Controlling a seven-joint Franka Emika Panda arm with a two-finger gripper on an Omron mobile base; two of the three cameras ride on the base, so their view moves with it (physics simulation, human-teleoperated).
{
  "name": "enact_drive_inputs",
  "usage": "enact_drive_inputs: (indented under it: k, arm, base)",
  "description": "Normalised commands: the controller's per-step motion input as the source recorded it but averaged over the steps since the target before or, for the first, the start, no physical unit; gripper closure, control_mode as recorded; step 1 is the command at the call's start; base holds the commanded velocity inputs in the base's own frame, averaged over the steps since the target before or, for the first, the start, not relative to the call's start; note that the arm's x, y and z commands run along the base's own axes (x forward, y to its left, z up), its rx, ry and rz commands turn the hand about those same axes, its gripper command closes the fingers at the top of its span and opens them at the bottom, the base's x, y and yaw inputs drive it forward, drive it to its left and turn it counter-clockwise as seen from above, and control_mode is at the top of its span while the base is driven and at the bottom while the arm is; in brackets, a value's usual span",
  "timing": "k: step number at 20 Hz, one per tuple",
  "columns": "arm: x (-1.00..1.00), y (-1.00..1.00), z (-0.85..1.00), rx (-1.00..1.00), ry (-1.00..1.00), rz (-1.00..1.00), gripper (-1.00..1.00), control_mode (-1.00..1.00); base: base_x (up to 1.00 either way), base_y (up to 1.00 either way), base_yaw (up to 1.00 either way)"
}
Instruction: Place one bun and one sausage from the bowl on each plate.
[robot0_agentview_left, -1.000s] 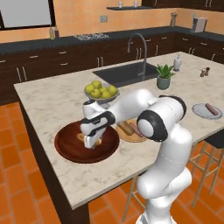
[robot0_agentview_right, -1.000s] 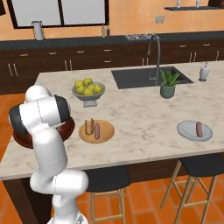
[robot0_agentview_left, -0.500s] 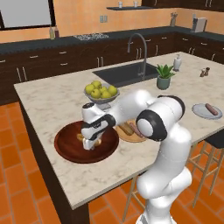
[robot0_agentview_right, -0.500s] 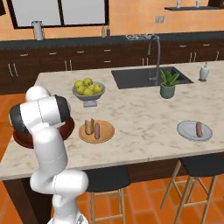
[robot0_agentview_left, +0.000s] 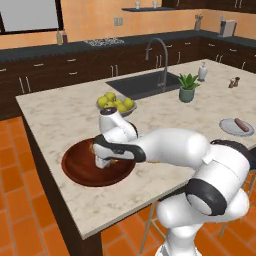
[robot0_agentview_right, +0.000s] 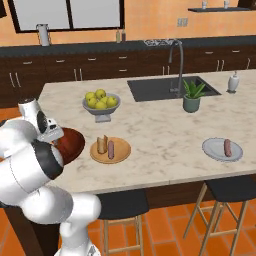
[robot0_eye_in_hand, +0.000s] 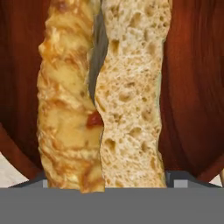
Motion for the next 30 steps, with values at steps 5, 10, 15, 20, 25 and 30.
enact_drive_inputs:
  k: [5, 10, 15, 20, 25, 30]
  arm:
    - [-1.0, -0.18, 0.62, 0.01, -0.26, -0.03, 1.0, -1.0]
    - [-0.2, -0.11, 0.13, 0.02, -0.05, 0.0, 1.0, 1.0]
    - [0.0, 0.0, 0.0, 0.0, 0.0, 0.0, 1.0, 1.0]
    - [0.0, 0.0, 0.0, 0.0, 0.0, 0.0, 1.0, 1.0]
    - [0.0, 0.0, 0.0, 0.0, 0.0, 0.0, 1.0, 1.0]
    - [0.0, 0.0, 0.0, 0.0, 0.0, 0.0, 1.0, 1.0]
  base:
    - [0.0, 0.0, 0.0]
    - [-0.8, -0.77, -0.06]
    - [-0.5, -1.0, -0.25]
    - [-0.02, -1.0, -0.23]
    - [0.59, -1.0, -0.12]
    - [1.0, -1.0, -0.01]
